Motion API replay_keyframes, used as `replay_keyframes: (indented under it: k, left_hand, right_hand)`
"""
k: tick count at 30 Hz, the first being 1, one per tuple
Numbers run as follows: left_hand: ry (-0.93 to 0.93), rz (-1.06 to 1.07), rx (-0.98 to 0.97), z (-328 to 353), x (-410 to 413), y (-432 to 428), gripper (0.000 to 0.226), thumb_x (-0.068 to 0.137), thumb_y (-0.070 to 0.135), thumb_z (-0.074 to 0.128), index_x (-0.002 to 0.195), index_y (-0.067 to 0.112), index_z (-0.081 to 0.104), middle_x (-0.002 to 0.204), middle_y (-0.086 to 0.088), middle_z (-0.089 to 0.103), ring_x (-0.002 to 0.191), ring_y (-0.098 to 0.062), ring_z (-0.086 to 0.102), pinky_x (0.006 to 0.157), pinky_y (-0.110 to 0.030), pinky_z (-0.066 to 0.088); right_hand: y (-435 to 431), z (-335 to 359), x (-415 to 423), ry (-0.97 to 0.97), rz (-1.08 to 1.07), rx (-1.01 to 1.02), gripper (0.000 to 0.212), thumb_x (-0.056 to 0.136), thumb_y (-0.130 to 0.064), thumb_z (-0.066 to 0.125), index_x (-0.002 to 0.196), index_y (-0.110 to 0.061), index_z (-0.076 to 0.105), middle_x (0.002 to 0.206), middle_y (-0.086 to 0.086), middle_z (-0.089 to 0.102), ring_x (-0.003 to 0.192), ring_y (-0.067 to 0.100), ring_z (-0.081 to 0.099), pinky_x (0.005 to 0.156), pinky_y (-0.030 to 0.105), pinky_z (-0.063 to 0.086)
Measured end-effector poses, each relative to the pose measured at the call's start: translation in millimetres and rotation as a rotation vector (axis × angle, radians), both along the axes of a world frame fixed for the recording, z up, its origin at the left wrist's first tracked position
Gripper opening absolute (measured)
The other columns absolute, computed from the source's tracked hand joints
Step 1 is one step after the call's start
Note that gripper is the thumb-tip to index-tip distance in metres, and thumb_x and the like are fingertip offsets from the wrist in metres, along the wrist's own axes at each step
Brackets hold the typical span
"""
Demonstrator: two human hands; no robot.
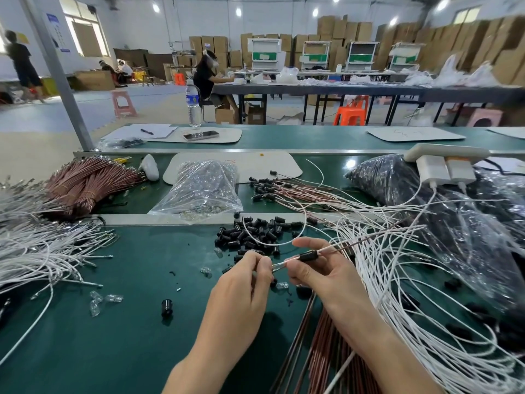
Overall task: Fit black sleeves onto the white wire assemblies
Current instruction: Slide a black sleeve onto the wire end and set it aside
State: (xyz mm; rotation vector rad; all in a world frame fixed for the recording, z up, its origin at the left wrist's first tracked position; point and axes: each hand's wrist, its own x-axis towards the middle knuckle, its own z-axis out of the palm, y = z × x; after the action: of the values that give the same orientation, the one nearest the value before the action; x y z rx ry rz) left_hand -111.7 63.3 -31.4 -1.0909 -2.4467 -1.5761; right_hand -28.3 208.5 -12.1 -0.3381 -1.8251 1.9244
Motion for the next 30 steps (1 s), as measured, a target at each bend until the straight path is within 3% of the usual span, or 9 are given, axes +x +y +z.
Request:
replay_keyframes:
  k: [5, 7, 11, 14, 16, 18, 21, 27, 30]
  left_hand:
    - [0.083, 0.004, -0.044, 0.7, 0.7, -0.6, 0.035, 0.104, 0.051, 0.029, 0.081, 0.031, 0.047, 0.068, 0.002, 0.058, 0.061, -0.017, 0.057, 0.060, -0.043, 0.049]
    - [0.103, 0.002, -0.052, 0.4, 1.1, -0.9, 0.036, 0.104, 0.050, 0.029, 0.080, 0.030, 0.047, 0.068, 0.002, 0.055, 0.059, -0.017, 0.052, 0.056, -0.035, 0.045]
    - [0.125, -0.005, -0.044, 0.8, 1.5, -2.4, 0.033, 0.103, 0.060, 0.028, 0.089, 0.041, 0.050, 0.071, 0.011, 0.060, 0.056, -0.012, 0.054, 0.052, -0.020, 0.037]
    - [0.097, -0.055, 0.002, 1.0, 0.8, -1.5, 0.026, 0.101, 0.062, 0.038, 0.094, 0.043, 0.053, 0.071, 0.016, 0.061, 0.054, -0.007, 0.053, 0.052, -0.015, 0.037]
    - [0.075, -0.080, 0.048, 1.0, 0.7, -0.1, 0.023, 0.101, 0.059, 0.043, 0.094, 0.041, 0.056, 0.071, 0.015, 0.061, 0.054, -0.006, 0.052, 0.050, -0.017, 0.039]
    - [0.021, -0.089, 0.100, 1.1, 0.8, 0.4, 0.024, 0.100, 0.058, 0.045, 0.094, 0.038, 0.059, 0.069, 0.007, 0.061, 0.051, -0.011, 0.050, 0.047, -0.031, 0.043]
    - [-0.060, -0.091, 0.134, 3.3, 2.0, -0.3, 0.023, 0.098, 0.054, 0.049, 0.090, 0.036, 0.060, 0.068, -0.003, 0.061, 0.057, -0.029, 0.053, 0.051, -0.044, 0.043]
    - [-0.127, -0.100, 0.138, 3.0, 0.1, -0.7, 0.022, 0.100, 0.047, 0.052, 0.085, 0.032, 0.060, 0.070, -0.006, 0.063, 0.063, -0.034, 0.056, 0.057, -0.045, 0.045]
    - [-0.082, -0.105, 0.112, 0.5, -0.2, -1.4, 0.024, 0.100, 0.051, 0.048, 0.086, 0.033, 0.058, 0.066, -0.005, 0.061, 0.048, -0.017, 0.046, 0.046, -0.032, 0.038]
  right_hand:
    - [0.6, -1.1, 0.2, 0.004, 0.020, -0.042, 0.029, 0.075, -0.031, 0.080, 0.102, -0.039, 0.074, 0.093, 0.005, 0.076, 0.087, 0.017, 0.074, 0.079, 0.022, 0.058]
    - [1.3, -1.6, 0.5, -0.004, 0.026, -0.039, 0.028, 0.076, -0.031, 0.080, 0.103, -0.039, 0.074, 0.093, 0.004, 0.076, 0.088, 0.017, 0.074, 0.081, 0.023, 0.058]
    - [2.9, -2.0, 1.1, -0.009, 0.013, -0.030, 0.027, 0.078, -0.030, 0.080, 0.103, -0.040, 0.074, 0.091, 0.002, 0.076, 0.086, 0.015, 0.074, 0.079, 0.021, 0.057]
    - [3.3, -1.4, 1.5, -0.006, 0.004, -0.027, 0.027, 0.079, -0.029, 0.079, 0.103, -0.039, 0.074, 0.090, 0.001, 0.076, 0.086, 0.015, 0.074, 0.079, 0.020, 0.057]
    - [3.4, -0.8, 1.9, -0.001, 0.001, -0.025, 0.028, 0.079, -0.028, 0.079, 0.103, -0.040, 0.074, 0.091, 0.002, 0.076, 0.086, 0.016, 0.074, 0.079, 0.021, 0.057]
    - [2.9, -0.1, 1.6, 0.007, 0.003, -0.026, 0.029, 0.078, -0.028, 0.079, 0.104, -0.040, 0.074, 0.092, 0.002, 0.076, 0.087, 0.016, 0.074, 0.080, 0.021, 0.057]
    - [2.4, 0.1, 0.6, 0.013, -0.007, -0.021, 0.031, 0.077, -0.028, 0.080, 0.105, -0.041, 0.075, 0.095, 0.002, 0.078, 0.087, 0.015, 0.074, 0.080, 0.021, 0.057]
    - [4.8, -2.1, -1.0, 0.001, 0.016, -0.025, 0.040, 0.075, -0.030, 0.082, 0.112, -0.043, 0.073, 0.098, 0.005, 0.078, 0.091, 0.018, 0.075, 0.085, 0.024, 0.058]
    - [5.6, -3.0, -1.4, -0.003, 0.014, -0.011, 0.042, 0.074, -0.033, 0.082, 0.114, -0.045, 0.072, 0.098, 0.006, 0.078, 0.093, 0.019, 0.075, 0.088, 0.029, 0.059]
